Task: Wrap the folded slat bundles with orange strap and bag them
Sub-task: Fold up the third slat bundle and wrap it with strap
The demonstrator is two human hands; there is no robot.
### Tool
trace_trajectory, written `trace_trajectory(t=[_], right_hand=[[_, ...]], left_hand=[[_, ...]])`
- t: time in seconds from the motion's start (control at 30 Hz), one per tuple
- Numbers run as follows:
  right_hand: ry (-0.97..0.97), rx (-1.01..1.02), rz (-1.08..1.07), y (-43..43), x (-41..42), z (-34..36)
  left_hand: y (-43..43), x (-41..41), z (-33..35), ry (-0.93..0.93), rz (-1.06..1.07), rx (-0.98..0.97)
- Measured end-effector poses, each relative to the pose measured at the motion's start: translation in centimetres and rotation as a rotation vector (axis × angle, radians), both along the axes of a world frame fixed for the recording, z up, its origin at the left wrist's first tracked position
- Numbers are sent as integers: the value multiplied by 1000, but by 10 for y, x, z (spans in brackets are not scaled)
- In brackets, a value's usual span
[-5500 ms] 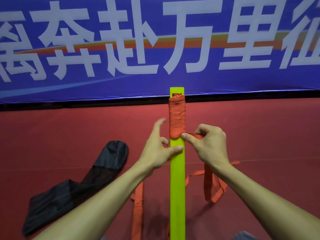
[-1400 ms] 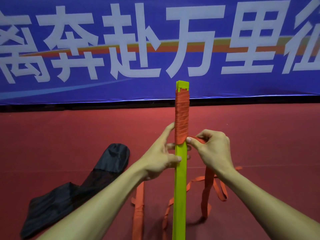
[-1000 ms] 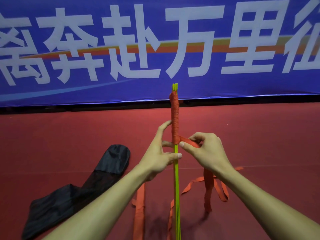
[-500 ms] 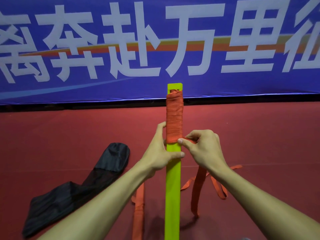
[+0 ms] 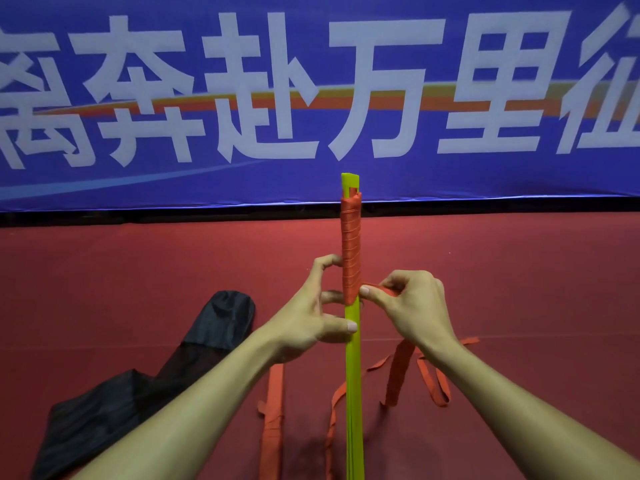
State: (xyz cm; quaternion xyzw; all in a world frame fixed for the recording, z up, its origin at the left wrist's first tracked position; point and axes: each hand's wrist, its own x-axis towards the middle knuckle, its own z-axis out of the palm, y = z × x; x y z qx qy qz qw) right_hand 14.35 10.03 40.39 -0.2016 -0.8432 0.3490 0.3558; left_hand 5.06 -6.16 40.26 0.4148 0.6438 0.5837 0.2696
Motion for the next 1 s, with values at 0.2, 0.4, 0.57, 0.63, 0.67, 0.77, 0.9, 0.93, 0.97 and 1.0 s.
trace_trajectory(t=[0.2, 0.4, 0.57, 0.63, 0.67, 0.77, 0.9, 0.93, 0.97, 1.0], right_hand=[[5, 26, 79, -6, 3, 5], [48, 79, 105, -15, 0, 6], [45, 82, 65, -16, -1, 6], [42, 99, 61, -16, -2, 4], [40, 109, 57, -15, -2, 3], [43, 122, 34, -9, -3, 0], [43, 99, 8, -2, -1, -2], [46, 91, 7, -2, -1, -2], [50, 84, 7, -2, 0, -1], [52, 76, 7, -2, 1, -1]], left_hand=[[6, 1, 0, -8, 192, 41], [12, 5, -5, 104, 284, 5], [15, -1, -11, 177, 409, -42], [15, -1, -9, 237, 398, -35], [15, 0, -9, 250, 379, -13], [13, 3, -6, 163, 285, 35], [8, 4, -3, 67, 101, 9], [6, 4, -2, 74, 61, -1], [4, 4, -2, 77, 31, -7], [3, 2, -2, 74, 9, -8]])
